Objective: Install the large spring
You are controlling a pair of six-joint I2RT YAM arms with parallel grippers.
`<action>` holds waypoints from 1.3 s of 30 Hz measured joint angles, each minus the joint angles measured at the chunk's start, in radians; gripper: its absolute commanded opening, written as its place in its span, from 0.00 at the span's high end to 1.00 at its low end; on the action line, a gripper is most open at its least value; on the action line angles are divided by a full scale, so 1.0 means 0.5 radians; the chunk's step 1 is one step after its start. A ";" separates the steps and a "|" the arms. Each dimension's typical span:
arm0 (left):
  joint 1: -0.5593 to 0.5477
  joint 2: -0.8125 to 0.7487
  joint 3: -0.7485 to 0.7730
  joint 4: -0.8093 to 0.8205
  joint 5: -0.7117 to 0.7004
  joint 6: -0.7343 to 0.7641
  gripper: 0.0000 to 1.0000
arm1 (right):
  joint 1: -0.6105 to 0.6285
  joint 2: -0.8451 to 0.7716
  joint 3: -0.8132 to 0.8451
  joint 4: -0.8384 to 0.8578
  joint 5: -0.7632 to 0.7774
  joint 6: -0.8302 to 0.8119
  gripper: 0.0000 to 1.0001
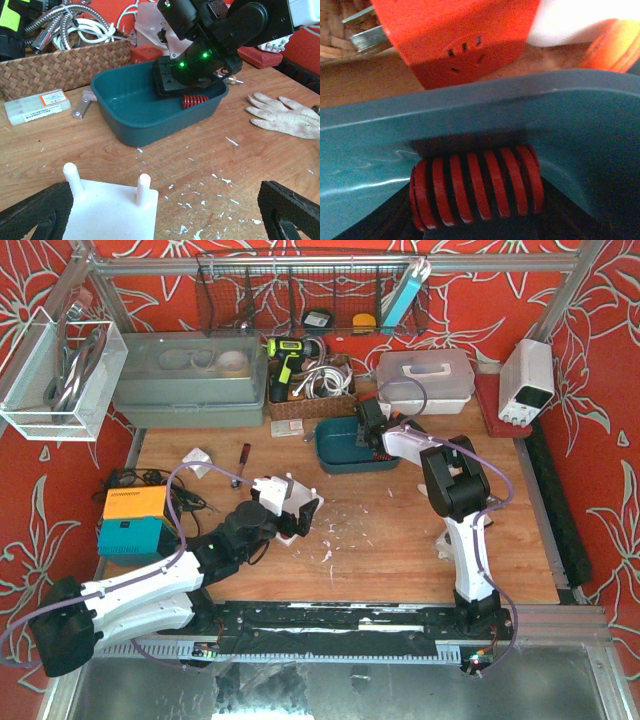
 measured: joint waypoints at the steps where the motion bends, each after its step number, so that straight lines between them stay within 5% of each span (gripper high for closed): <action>1: 0.000 0.000 0.000 -0.001 0.000 -0.001 0.00 | 0.000 -0.002 -0.003 0.005 -0.011 -0.041 0.49; 26: -0.011 -0.072 -0.001 -0.023 -0.215 -0.099 0.00 | 0.083 -0.990 -0.951 0.621 -0.646 -1.353 0.74; 32: 0.047 -0.124 0.028 -0.118 -0.148 -0.301 0.19 | 0.327 -1.275 -1.241 0.742 -0.730 -1.746 0.76; 39: 0.379 -0.260 0.113 -0.381 0.340 -0.616 0.46 | 0.531 -1.669 -1.608 0.900 -0.942 -2.155 0.84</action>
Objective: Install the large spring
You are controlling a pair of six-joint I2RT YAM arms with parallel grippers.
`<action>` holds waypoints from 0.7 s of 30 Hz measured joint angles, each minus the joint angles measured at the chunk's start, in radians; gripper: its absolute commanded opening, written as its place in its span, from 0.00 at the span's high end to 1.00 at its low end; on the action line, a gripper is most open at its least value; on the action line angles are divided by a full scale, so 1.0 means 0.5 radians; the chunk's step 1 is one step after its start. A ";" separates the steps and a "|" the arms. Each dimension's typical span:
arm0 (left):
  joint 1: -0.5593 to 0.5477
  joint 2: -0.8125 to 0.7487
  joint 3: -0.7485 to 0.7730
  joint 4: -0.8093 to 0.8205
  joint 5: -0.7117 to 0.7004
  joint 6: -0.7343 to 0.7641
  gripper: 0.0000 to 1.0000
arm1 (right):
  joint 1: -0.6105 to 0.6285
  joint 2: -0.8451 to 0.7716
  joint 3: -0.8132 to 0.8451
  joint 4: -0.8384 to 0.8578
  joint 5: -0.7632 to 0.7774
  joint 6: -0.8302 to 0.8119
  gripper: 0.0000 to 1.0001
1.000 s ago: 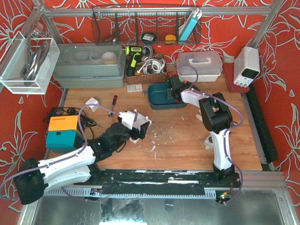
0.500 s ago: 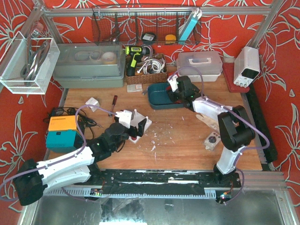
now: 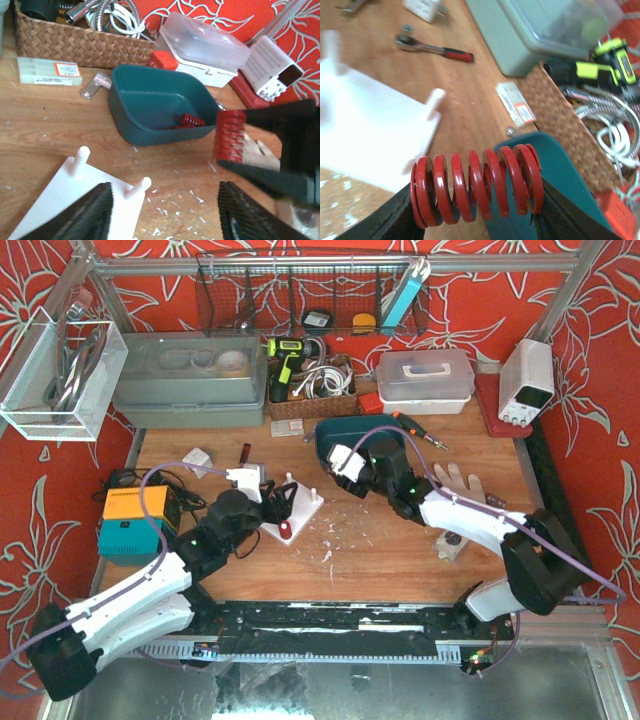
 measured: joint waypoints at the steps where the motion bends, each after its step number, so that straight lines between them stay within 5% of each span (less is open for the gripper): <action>1: 0.033 -0.017 0.014 -0.033 0.060 -0.030 0.47 | 0.023 -0.060 -0.071 0.037 -0.031 -0.070 0.85; 13: 0.087 0.185 0.265 -0.197 0.909 -0.033 0.39 | 0.307 -0.359 -0.307 0.103 -0.103 -0.567 0.86; 21: 0.087 0.382 0.276 -0.128 1.112 -0.067 0.42 | 0.365 -0.402 -0.356 0.150 -0.096 -0.619 0.86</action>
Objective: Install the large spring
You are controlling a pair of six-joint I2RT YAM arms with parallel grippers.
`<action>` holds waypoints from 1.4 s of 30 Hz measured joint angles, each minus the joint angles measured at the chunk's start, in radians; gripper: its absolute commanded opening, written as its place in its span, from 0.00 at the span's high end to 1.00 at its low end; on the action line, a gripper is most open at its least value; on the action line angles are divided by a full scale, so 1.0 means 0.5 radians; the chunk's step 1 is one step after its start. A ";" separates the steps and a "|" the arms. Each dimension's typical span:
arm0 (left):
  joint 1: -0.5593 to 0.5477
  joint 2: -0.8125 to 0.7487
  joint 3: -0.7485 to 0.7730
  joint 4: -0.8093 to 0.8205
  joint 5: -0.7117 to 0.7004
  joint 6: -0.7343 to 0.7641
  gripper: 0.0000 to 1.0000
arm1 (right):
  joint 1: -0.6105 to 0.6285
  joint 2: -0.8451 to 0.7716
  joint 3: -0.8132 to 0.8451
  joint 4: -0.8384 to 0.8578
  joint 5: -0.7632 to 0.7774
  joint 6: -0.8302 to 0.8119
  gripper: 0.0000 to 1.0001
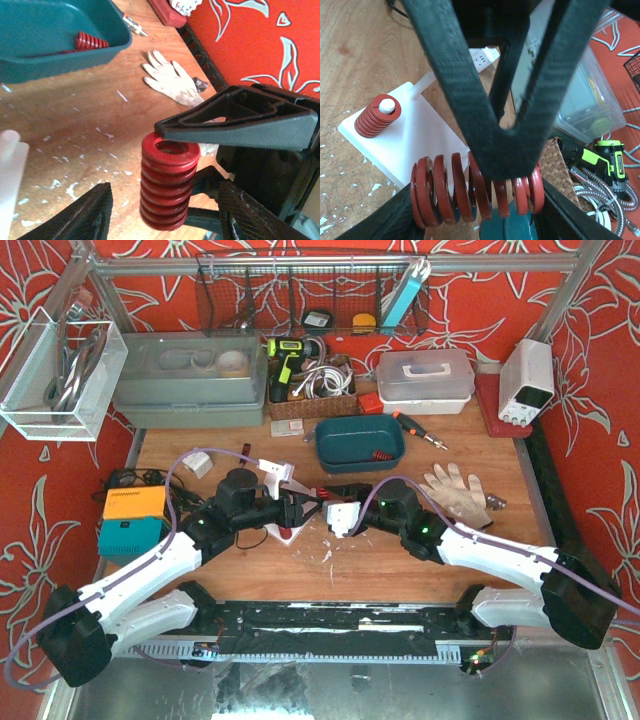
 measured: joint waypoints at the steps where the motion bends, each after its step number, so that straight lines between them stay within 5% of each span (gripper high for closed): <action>1: 0.000 0.027 0.009 0.013 0.025 -0.010 0.43 | 0.006 -0.002 -0.005 0.000 0.000 -0.007 0.86; 9: 0.000 0.249 0.144 0.034 0.140 -0.040 0.55 | 0.040 -0.014 -0.007 0.002 0.005 -0.081 0.86; 16: 0.008 0.304 0.179 -0.005 0.185 0.041 0.99 | 0.049 -0.014 -0.011 -0.013 0.032 -0.101 0.82; 20: 0.009 0.303 0.182 -0.019 0.181 0.069 1.00 | 0.062 -0.012 -0.011 -0.014 0.060 -0.081 0.40; 22: 0.009 0.301 0.195 -0.040 0.163 0.092 1.00 | 0.070 -0.012 -0.003 -0.027 0.078 -0.005 0.28; 35: 0.010 -0.238 -0.019 0.381 -0.198 0.306 1.00 | 0.087 -0.098 0.105 -0.148 0.285 1.560 0.26; 42: 0.009 -0.257 -0.089 0.501 -0.179 0.343 1.00 | 0.090 -0.023 0.117 0.101 0.246 2.038 0.28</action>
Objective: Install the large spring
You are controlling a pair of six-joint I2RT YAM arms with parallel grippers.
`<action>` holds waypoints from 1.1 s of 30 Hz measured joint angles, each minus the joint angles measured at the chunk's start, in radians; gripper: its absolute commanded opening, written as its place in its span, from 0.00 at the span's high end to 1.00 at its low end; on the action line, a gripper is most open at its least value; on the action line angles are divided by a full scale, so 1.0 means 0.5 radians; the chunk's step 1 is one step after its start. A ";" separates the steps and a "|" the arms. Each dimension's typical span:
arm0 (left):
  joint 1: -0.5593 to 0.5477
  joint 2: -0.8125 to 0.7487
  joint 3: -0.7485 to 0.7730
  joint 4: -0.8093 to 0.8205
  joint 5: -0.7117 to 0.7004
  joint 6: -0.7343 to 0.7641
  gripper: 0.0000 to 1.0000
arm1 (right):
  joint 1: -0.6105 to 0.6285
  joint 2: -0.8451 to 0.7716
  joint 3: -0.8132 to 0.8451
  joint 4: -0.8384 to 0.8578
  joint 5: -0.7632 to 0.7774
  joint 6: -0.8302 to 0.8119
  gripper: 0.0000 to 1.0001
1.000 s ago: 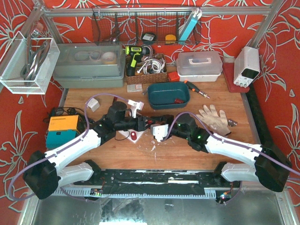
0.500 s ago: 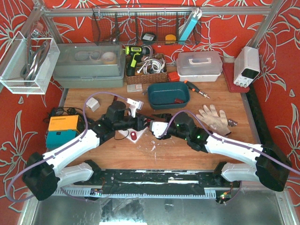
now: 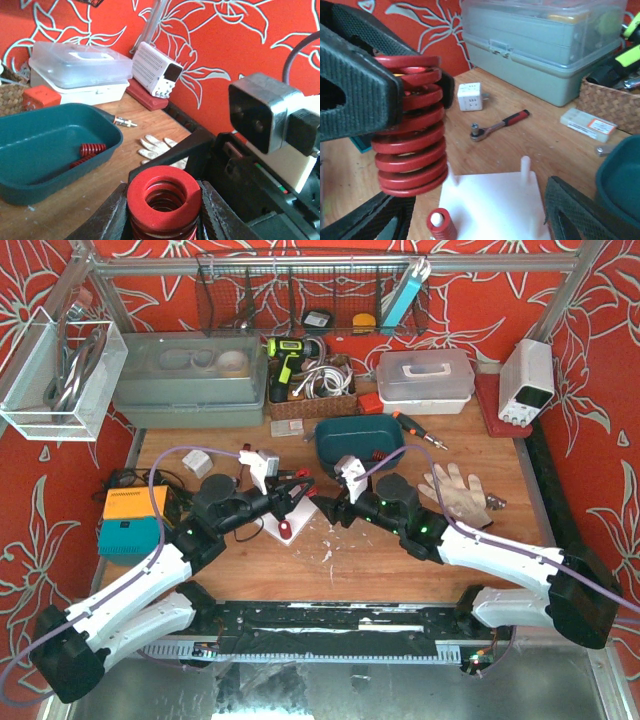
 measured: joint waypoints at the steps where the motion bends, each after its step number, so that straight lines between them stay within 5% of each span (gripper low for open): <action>1: 0.002 0.000 -0.002 0.014 0.005 0.005 1.00 | 0.001 0.011 0.000 0.026 -0.014 0.031 0.29; 16: 0.000 0.014 -0.010 0.039 0.053 0.024 1.00 | 0.146 0.163 0.019 0.317 -0.117 -0.080 0.41; 21: 0.000 0.028 -0.011 0.030 0.079 0.020 1.00 | 0.172 0.162 0.006 0.395 -0.028 -0.205 0.63; 26: 0.000 0.025 -0.011 -0.015 0.108 0.024 1.00 | 0.173 0.150 -0.047 0.428 0.053 -0.344 1.00; 33: -0.038 0.047 0.158 -0.439 0.211 0.156 1.00 | 0.198 -0.003 -0.186 0.375 0.083 -0.719 1.00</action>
